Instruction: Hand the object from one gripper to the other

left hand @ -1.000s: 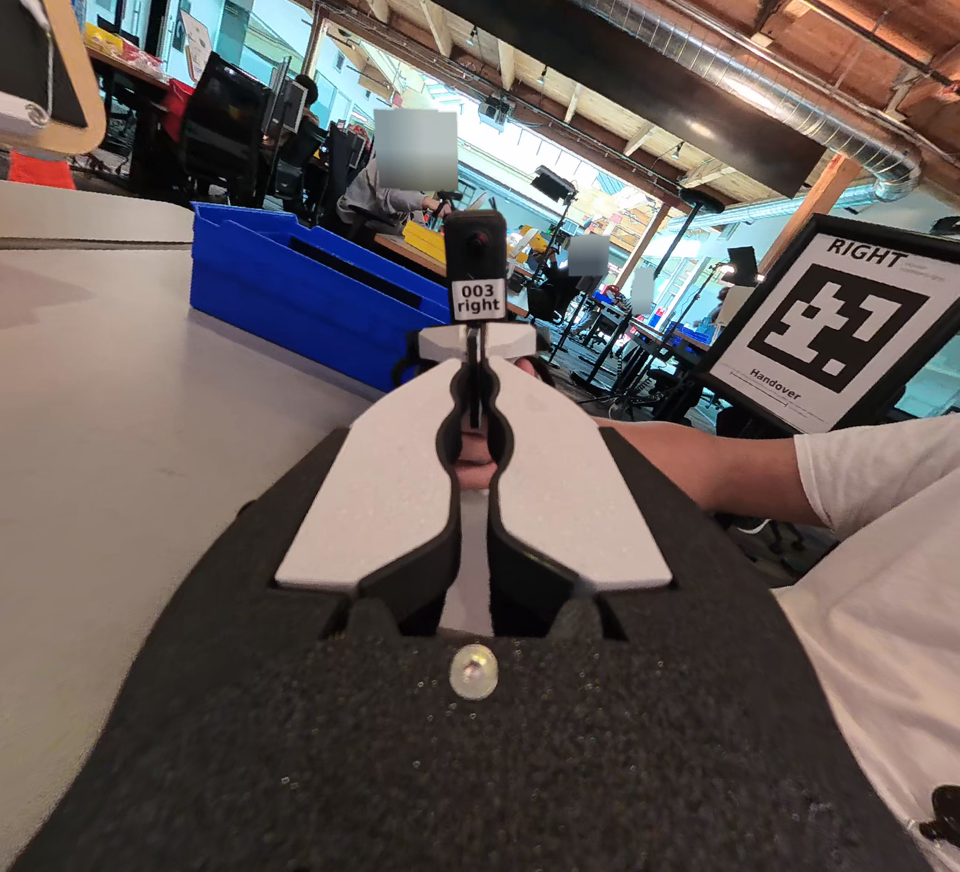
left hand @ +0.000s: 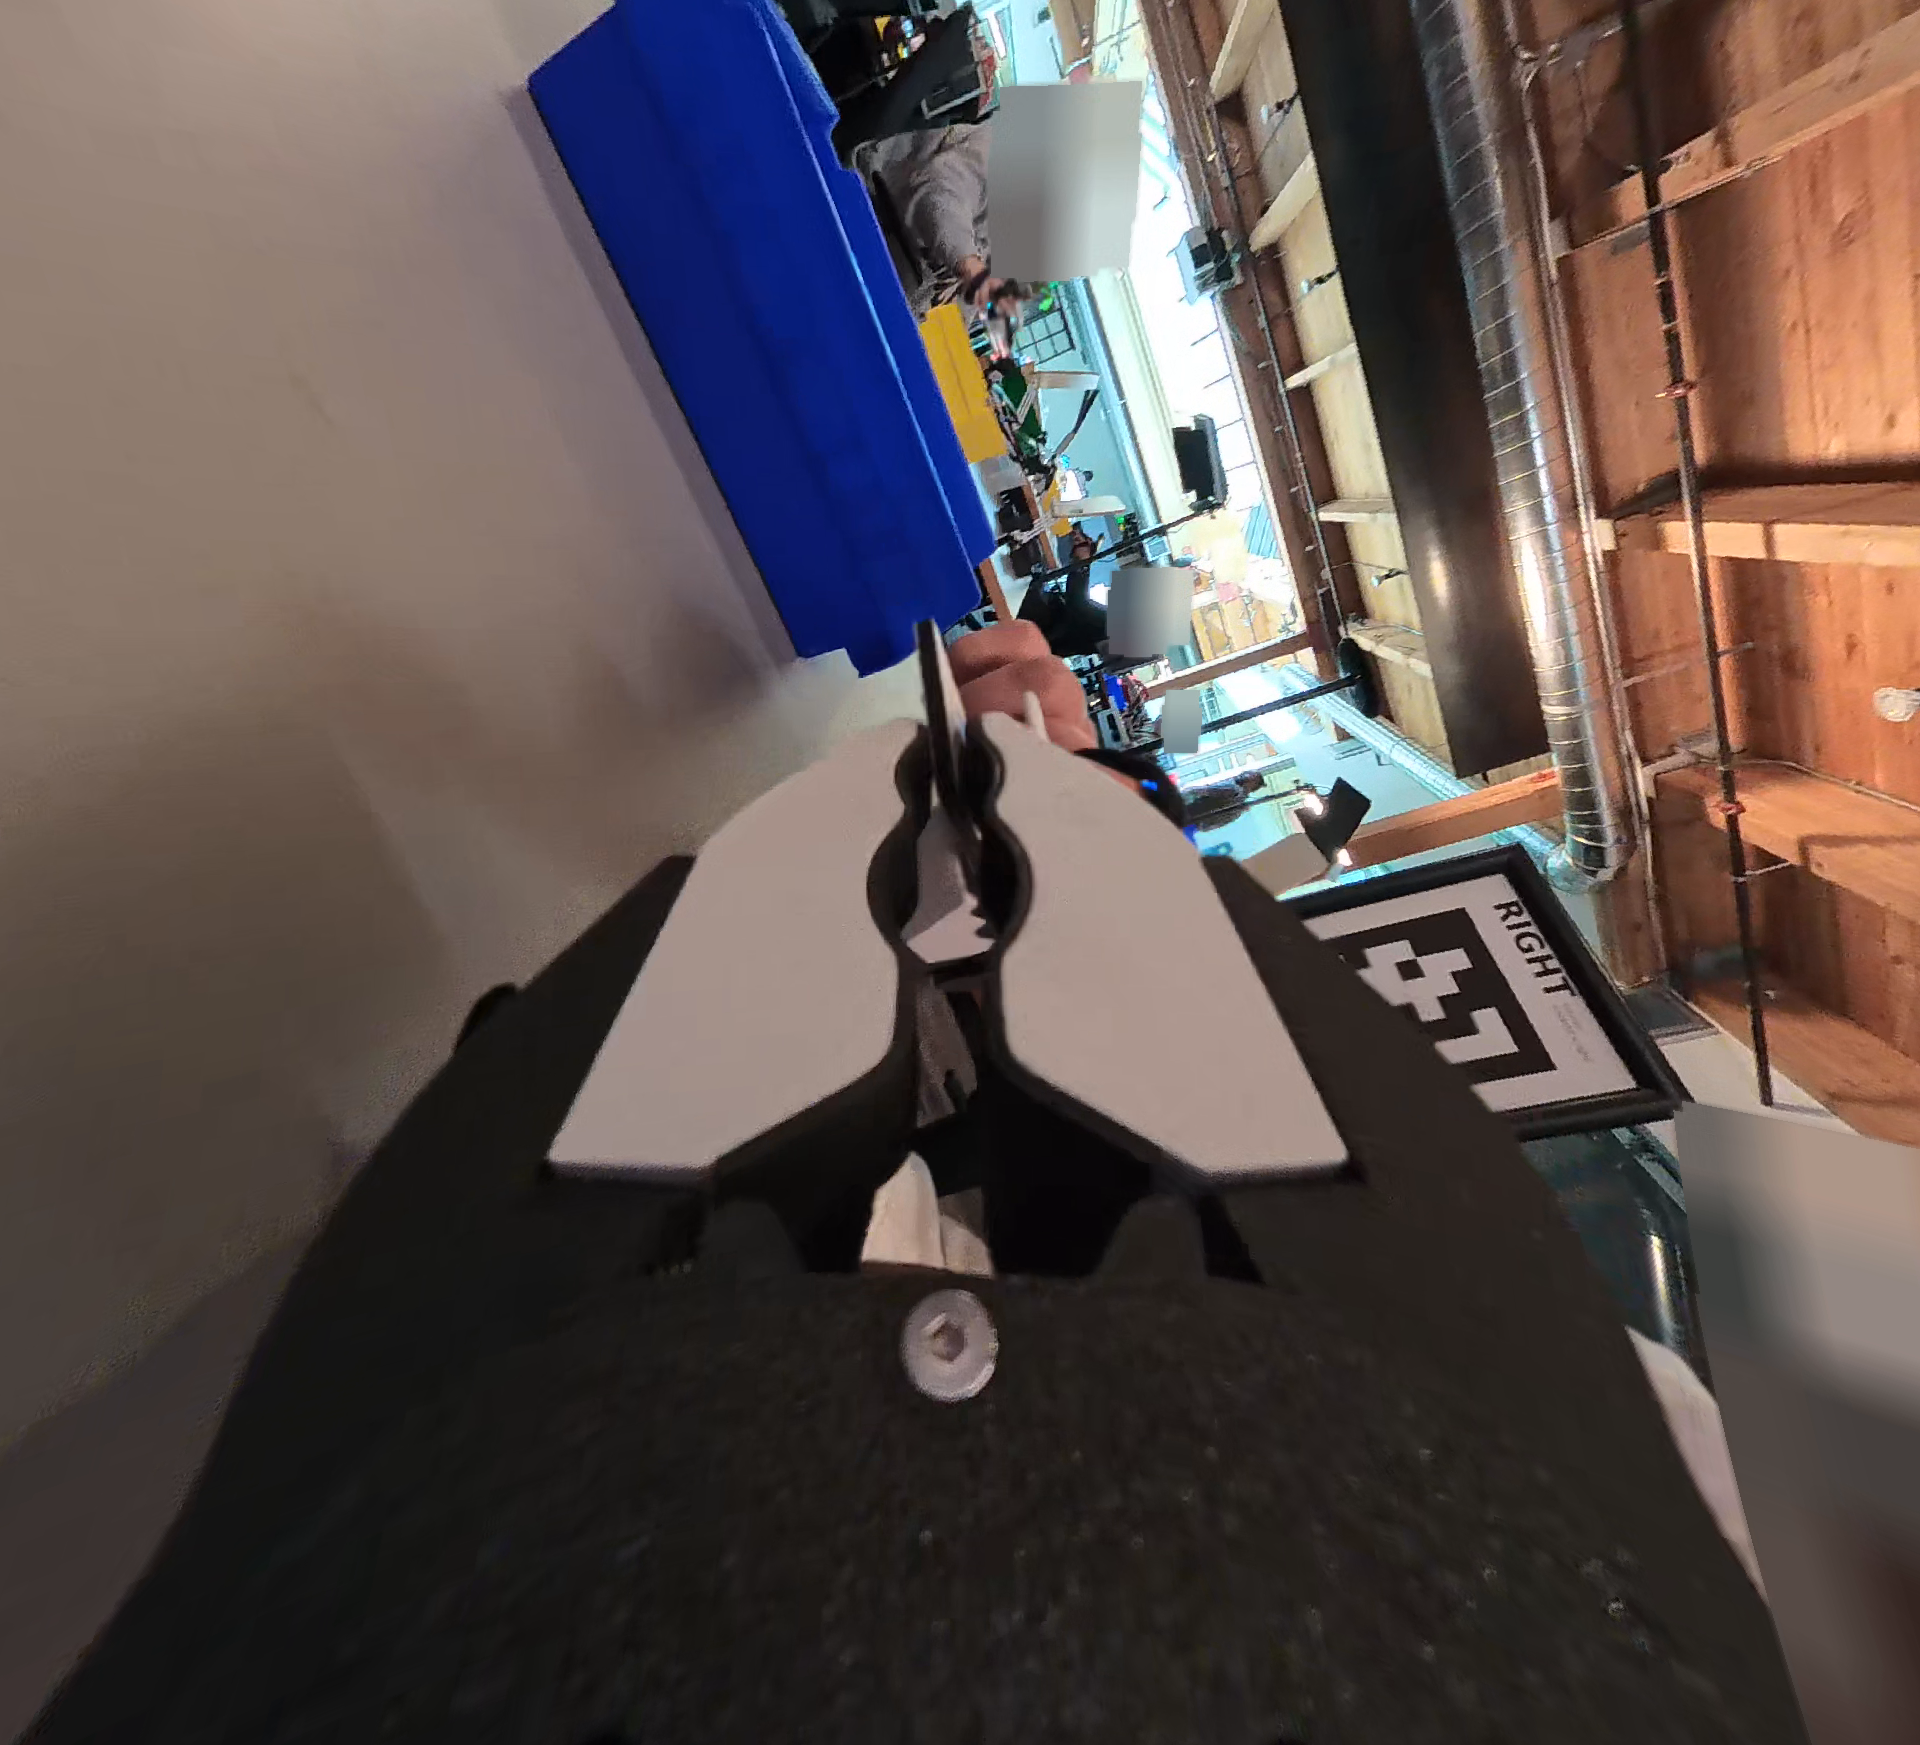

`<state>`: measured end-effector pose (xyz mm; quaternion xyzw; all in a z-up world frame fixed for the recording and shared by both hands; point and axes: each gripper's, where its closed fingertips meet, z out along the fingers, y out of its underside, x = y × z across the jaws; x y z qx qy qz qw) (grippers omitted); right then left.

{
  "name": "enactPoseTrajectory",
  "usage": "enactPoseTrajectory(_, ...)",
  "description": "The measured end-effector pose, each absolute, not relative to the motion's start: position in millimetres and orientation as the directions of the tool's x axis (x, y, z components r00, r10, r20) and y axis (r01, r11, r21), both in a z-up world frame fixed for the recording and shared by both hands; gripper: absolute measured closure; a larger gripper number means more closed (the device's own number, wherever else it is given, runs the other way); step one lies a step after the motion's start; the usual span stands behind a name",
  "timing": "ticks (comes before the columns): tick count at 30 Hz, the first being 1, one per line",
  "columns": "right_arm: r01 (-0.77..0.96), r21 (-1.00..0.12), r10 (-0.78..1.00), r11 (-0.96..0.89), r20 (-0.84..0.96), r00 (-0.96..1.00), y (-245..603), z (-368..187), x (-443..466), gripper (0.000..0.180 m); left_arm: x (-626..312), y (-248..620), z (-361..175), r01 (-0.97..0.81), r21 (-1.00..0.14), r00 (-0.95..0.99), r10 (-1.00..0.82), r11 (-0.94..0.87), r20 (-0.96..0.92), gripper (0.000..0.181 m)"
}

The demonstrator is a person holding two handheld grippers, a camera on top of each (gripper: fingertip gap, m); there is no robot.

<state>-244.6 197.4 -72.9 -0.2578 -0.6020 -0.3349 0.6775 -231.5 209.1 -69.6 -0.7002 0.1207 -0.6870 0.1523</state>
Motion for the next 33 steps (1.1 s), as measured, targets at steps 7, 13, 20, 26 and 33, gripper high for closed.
enactPoseTrajectory(7,0.752,-0.124,-0.032,0.647,0.982,0.188,203.9,-75.2,-238.6,0.166,-233.7,215.0,-64.6,0.058,-0.511,0.064,-0.508,-0.857,0.859,0.178)
enactPoseTrajectory(13,0.702,-0.582,0.322,0.410,0.813,0.485,240.2,-85.2,-203.0,0.164,-255.8,242.7,-55.9,0.017,-0.872,0.330,-0.820,-0.490,0.467,0.177)
enactPoseTrajectory(20,0.180,-0.983,0.777,-0.030,0.090,0.623,231.4,-92.3,-214.7,0.151,-259.8,247.5,-66.0,-0.494,-0.849,0.466,-0.768,0.185,-0.439,0.178)
enactPoseTrajectory(26,-0.070,-0.943,0.838,-0.324,-0.321,0.442,215.5,-80.0,-231.0,0.126,-241.8,226.5,-85.1,-0.693,-0.508,0.213,-0.529,0.511,-0.822,0.177)
enactPoseTrajectory(33,-0.034,-0.919,0.853,-0.393,-0.378,0.359,208.0,-90.3,-239.7,0.113,-230.2,209.5,-91.3,-0.710,-0.298,0.079,-0.349,0.638,-0.934,0.177)
